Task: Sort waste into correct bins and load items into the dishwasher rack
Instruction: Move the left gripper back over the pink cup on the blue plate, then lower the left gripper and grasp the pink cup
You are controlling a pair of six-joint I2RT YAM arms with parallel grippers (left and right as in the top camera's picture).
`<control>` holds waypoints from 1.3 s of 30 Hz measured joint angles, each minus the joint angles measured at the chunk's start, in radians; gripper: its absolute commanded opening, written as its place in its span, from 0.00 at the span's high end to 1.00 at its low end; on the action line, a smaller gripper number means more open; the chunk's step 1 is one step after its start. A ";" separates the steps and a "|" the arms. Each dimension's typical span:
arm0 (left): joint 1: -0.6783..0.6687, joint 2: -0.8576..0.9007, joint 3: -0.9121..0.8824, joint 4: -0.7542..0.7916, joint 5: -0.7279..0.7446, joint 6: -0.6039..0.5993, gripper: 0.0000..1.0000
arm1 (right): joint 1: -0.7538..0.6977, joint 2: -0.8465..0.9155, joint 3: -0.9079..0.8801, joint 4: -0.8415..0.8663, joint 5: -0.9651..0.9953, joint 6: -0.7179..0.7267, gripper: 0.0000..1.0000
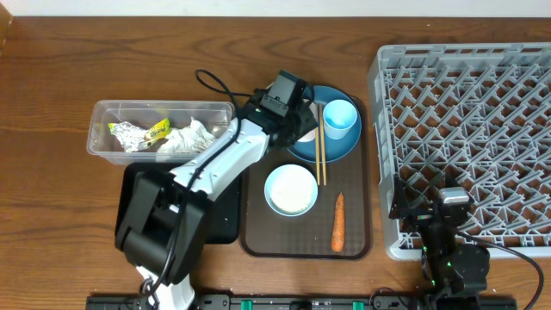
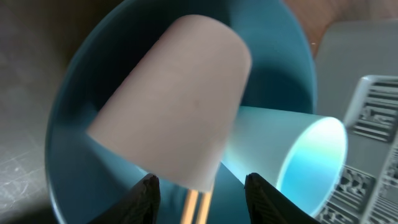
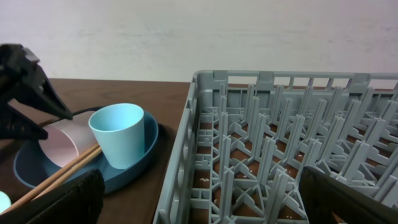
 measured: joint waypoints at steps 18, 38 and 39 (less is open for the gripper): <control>0.005 0.048 0.001 0.092 -0.008 -0.034 0.94 | 0.000 0.000 0.000 0.000 0.000 0.000 0.01; 0.023 -0.048 -0.001 -0.058 -0.020 0.108 0.94 | 0.000 0.000 0.000 0.000 0.000 0.000 0.01; 0.023 -0.056 -0.001 -0.071 -0.020 0.127 0.94 | 0.000 0.000 0.000 0.000 0.000 0.000 0.01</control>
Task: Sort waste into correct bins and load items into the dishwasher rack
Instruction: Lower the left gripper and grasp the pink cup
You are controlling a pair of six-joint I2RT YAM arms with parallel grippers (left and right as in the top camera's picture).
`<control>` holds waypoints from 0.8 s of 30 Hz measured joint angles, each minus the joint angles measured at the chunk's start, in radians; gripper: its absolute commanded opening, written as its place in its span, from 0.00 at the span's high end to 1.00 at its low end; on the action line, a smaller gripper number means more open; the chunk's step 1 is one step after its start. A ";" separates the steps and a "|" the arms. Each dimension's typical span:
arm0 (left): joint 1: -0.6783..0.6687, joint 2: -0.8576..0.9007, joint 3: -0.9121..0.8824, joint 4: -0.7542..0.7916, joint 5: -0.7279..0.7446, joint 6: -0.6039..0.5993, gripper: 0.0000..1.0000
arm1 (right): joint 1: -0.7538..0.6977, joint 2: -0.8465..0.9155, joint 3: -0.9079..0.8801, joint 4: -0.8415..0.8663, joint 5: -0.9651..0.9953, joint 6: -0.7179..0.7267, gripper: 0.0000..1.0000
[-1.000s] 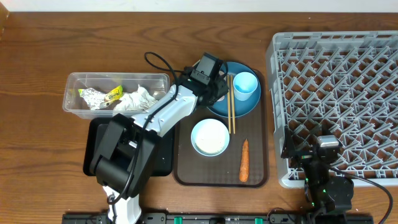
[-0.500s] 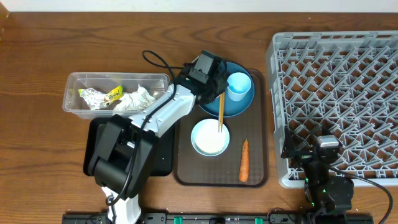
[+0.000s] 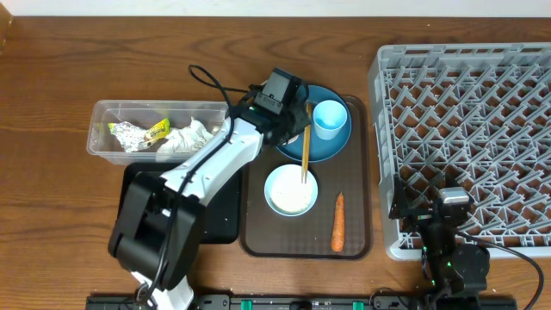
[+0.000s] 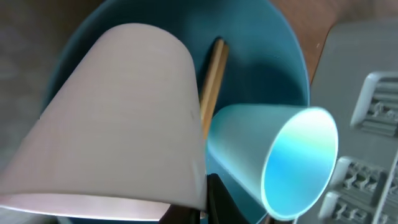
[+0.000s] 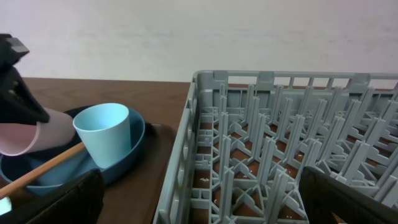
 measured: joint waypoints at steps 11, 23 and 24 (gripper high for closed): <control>0.000 -0.151 0.000 -0.126 0.000 0.200 0.94 | 0.000 0.000 0.000 0.000 0.000 0.000 0.01; 0.000 -0.390 0.000 -0.293 0.000 0.339 0.94 | 0.000 0.000 0.000 0.000 0.000 0.000 0.01; 0.000 -0.406 0.000 -0.303 0.000 0.344 0.94 | 0.000 0.000 0.000 0.000 0.000 0.000 0.01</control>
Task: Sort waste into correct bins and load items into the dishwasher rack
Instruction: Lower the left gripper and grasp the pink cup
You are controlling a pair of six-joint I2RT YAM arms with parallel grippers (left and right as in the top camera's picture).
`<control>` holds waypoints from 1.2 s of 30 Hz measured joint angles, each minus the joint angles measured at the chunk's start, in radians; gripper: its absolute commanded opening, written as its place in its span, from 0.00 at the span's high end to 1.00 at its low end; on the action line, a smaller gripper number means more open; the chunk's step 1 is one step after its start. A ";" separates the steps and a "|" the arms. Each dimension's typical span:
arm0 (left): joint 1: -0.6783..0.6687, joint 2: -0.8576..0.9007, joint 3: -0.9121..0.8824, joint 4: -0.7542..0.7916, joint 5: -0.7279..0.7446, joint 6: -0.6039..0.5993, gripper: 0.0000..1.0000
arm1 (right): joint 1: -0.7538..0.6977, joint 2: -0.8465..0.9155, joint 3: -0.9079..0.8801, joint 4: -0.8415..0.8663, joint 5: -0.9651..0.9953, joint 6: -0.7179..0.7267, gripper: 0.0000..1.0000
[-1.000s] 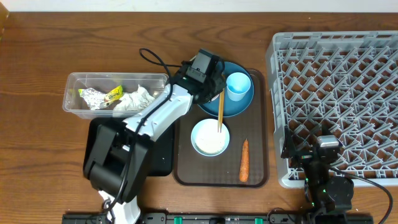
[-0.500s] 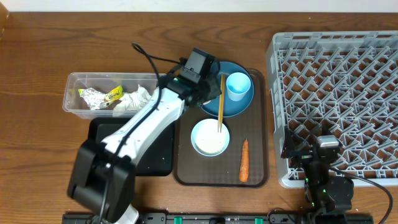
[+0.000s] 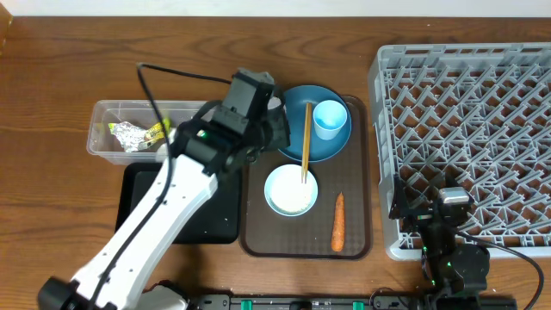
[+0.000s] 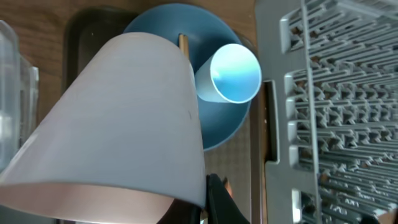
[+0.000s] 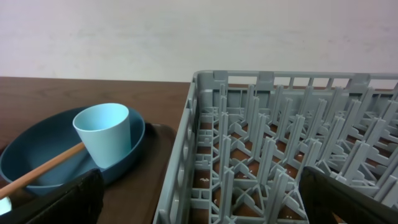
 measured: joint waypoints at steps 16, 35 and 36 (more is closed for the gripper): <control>0.000 -0.058 0.000 -0.063 0.036 0.124 0.94 | 0.000 0.000 0.000 0.000 0.000 0.000 0.01; 0.000 -0.058 0.000 -0.018 0.043 0.151 0.93 | 0.000 0.000 0.000 0.000 0.000 0.000 0.01; 0.000 -0.058 0.000 -0.014 0.043 0.151 0.93 | 0.000 0.000 0.000 0.000 0.000 0.000 0.01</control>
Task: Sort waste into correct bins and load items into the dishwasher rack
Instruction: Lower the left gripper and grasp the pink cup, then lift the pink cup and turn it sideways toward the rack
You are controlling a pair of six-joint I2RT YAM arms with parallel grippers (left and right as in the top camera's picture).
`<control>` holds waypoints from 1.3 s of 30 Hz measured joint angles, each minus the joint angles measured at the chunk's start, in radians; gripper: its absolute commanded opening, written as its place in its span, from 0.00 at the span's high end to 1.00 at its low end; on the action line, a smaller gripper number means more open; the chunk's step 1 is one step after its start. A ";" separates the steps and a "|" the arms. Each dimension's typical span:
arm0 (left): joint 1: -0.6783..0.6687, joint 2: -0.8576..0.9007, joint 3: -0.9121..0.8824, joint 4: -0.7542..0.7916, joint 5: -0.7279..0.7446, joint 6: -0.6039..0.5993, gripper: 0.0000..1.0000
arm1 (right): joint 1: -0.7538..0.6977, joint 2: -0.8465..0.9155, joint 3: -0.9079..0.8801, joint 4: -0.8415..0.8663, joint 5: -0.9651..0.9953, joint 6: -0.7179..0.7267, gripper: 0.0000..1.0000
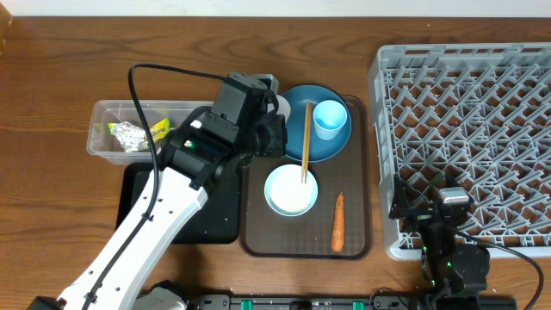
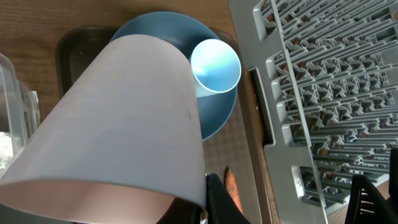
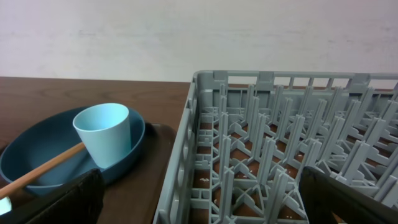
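Note:
My left gripper point(image 1: 265, 136) is shut on a pale pink cup point(image 2: 124, 124) and holds it in the air over the left part of the brown tray point(image 1: 258, 237). In the overhead view the cup is mostly hidden under the wrist. On the tray a blue plate point(image 1: 325, 142) carries a light blue cup point(image 1: 330, 119). Chopsticks point(image 1: 304, 142) reach from the plate onto a white bowl point(image 1: 290, 190), and a carrot point(image 1: 337, 221) lies beside the bowl. The grey dishwasher rack point(image 1: 465, 129) fills the right side. My right gripper point(image 3: 202, 202) stands open at the rack's near edge.
A clear bin point(image 1: 103, 116) with foil and crumpled wrappers sits left of the tray. A black bin point(image 1: 219, 215) lies below it, partly under my left arm. The rack's prongs point(image 3: 273, 143) stand upright close in front of my right gripper.
My left gripper, still shut on the pink cup, has shifted slightly, and its view now takes in more of the rack and the carrot. The right arm has not moved.
My left gripper was open around the pink cup lying on the blue plate. Then it was shut on the cup, with the blue cup and chopsticks shifted. Then it held the cup clear of the plate, and it holds it there now.

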 measured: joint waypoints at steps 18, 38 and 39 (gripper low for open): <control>0.000 0.000 0.000 0.036 0.000 0.000 0.92 | 0.000 0.000 0.000 0.000 0.000 0.000 0.01; 0.000 0.034 0.000 0.105 0.049 0.000 0.93 | 0.000 0.000 0.000 0.000 0.000 0.000 0.01; 0.000 0.036 0.000 0.115 0.065 0.000 0.93 | 0.000 0.000 0.000 0.000 0.000 0.000 0.01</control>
